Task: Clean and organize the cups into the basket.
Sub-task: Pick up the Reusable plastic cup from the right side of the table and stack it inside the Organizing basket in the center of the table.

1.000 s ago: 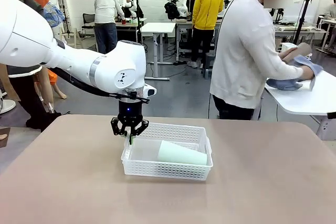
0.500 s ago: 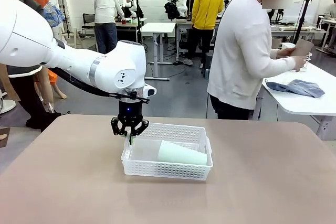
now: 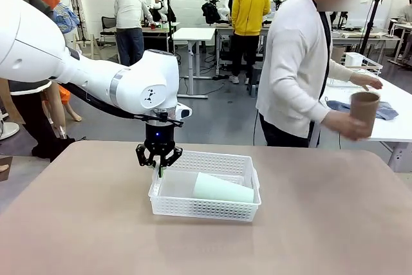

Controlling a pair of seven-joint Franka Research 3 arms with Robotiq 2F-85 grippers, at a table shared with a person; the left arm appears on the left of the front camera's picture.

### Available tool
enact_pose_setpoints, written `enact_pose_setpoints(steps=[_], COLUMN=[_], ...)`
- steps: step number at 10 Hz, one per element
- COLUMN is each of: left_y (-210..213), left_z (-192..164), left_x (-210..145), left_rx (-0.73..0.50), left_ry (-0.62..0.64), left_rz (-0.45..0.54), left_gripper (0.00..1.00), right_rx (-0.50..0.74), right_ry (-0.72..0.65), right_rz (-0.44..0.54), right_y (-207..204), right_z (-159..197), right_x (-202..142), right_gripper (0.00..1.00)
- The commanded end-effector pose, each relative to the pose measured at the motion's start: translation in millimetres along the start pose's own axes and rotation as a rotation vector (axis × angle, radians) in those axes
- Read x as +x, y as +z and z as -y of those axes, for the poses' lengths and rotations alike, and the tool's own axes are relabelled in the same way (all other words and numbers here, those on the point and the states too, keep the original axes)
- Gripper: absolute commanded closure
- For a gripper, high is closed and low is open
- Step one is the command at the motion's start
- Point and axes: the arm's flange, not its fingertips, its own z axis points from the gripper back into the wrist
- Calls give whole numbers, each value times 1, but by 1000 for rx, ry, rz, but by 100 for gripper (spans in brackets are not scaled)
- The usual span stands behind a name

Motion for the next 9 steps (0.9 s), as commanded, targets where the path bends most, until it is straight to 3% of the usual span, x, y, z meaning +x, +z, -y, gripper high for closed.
enact_pose_setpoints(steps=[1, 9], left_y=[1, 1], left_z=[0, 0], left_x=[0, 0], left_rx=[1, 1], left_ry=[3, 3], left_rz=[1, 1], left_gripper=[100, 100], right_rx=[-15, -15], right_ry=[-2, -2], right_rz=[-6, -6], right_y=[-1, -1], right_z=[-3, -3], right_x=[2, 2], right_gripper=[0, 0])
